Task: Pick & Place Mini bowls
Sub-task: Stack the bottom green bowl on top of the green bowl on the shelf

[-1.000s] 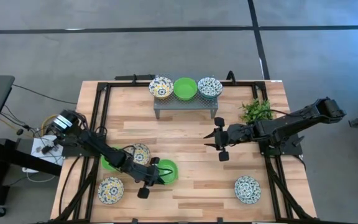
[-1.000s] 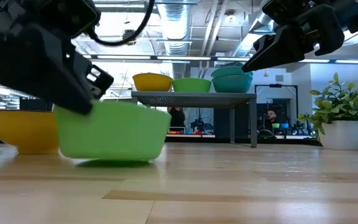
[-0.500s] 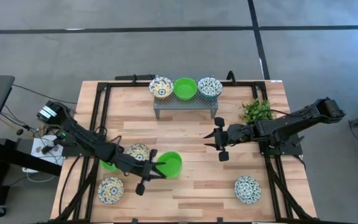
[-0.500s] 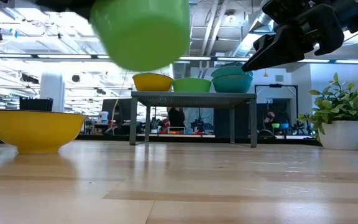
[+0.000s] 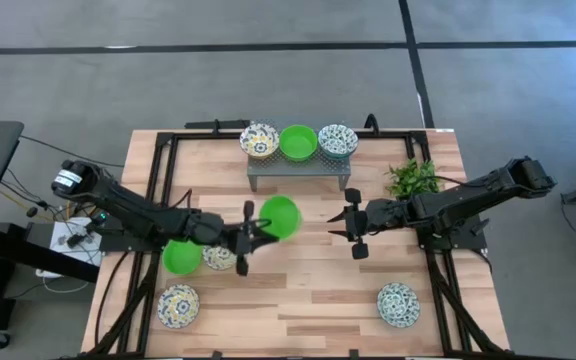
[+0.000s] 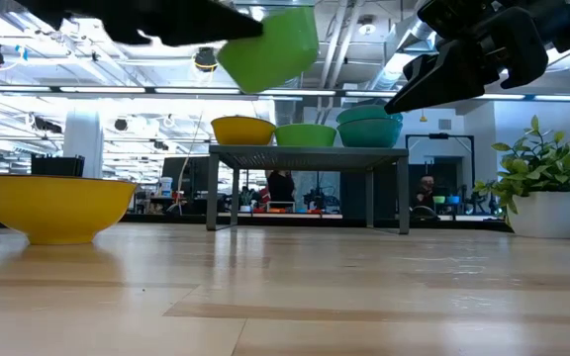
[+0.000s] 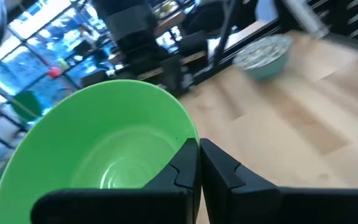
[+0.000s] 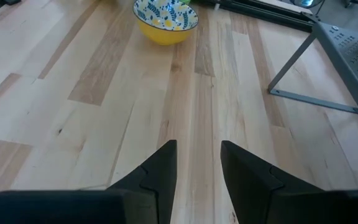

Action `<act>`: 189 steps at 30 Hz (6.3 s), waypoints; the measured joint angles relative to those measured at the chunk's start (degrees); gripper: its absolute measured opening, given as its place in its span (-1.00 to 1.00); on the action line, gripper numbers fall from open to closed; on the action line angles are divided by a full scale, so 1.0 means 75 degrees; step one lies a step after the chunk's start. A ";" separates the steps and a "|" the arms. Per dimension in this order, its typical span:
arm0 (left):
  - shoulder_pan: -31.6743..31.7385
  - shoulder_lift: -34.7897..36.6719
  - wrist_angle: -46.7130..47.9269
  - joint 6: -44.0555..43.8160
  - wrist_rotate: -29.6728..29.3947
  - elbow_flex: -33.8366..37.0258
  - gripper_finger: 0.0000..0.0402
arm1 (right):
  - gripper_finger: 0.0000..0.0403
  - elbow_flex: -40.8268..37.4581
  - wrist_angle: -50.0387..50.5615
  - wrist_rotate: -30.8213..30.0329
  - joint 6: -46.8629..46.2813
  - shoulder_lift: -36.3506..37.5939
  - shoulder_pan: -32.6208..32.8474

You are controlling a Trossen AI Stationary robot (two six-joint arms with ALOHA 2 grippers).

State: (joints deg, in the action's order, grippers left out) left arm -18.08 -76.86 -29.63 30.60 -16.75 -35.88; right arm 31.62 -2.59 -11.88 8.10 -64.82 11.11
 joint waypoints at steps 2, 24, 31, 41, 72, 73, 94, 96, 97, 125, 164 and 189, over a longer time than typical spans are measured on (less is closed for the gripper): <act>0.0213 0.0002 -0.0076 0.0308 0.0036 0.0000 -0.96 | -0.40 0.0002 -0.0003 0.0000 0.0003 0.0000 0.0000; 0.3377 0.0056 -0.0231 0.1472 0.2546 -0.0965 -0.96 | -0.40 0.0002 -0.0232 -0.0016 0.0839 -0.0003 -0.0006; 0.4050 -0.0528 -0.0227 0.1196 0.3196 -0.1438 -0.96 | -0.40 0.0002 -0.1366 -0.0017 0.1137 -0.0003 -0.0146; 0.4542 -0.1750 -0.0107 0.0505 0.3181 -0.2126 -0.96 | -0.40 0.0002 -0.1673 -0.0052 0.1116 -0.0003 -0.0970; 0.4878 -0.1719 0.0408 0.0196 0.3182 -0.2177 -0.75 | -0.40 0.0002 -0.1486 0.0003 0.1113 -0.0003 -0.1046; 0.4878 -0.1719 0.0408 0.0196 0.3181 -0.2177 -0.74 | -0.40 0.0002 -0.1486 0.0003 0.1113 -0.0003 -0.1046; 0.4811 -0.1719 0.0408 0.0261 0.3098 -0.2171 -0.57 | -0.40 0.0002 -0.1488 0.0003 0.1116 -0.0003 -0.1043; 0.4814 -0.1719 0.0408 0.0278 0.3098 -0.2171 -0.65 | -0.40 0.0002 -0.1486 0.0003 0.1116 -0.0003 -0.1043; 0.4818 -0.1719 0.0408 0.0278 0.3097 -0.2171 -0.70 | -0.40 0.0002 -0.1486 0.0003 0.1116 -0.0003 -0.1043; 0.4817 -0.1716 0.0423 0.0456 0.3098 -0.2165 -0.79 | -0.40 0.0002 -0.1489 0.0006 0.1116 -0.0003 -0.1043; 0.4145 -0.1452 0.0719 0.1264 0.1946 -0.2180 -0.95 | -0.97 0.0786 -0.3468 -0.1048 0.0772 -0.1484 -0.1580; 0.4132 -0.1437 0.1041 0.0998 0.1500 -0.2180 -0.88 | -0.99 0.0789 -0.3276 -0.1027 0.0729 -0.1309 -0.1585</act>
State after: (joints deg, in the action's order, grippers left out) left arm 12.90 -87.64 -21.82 38.09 -5.50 -52.23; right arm 37.54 -27.16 -19.58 13.57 -74.63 -0.78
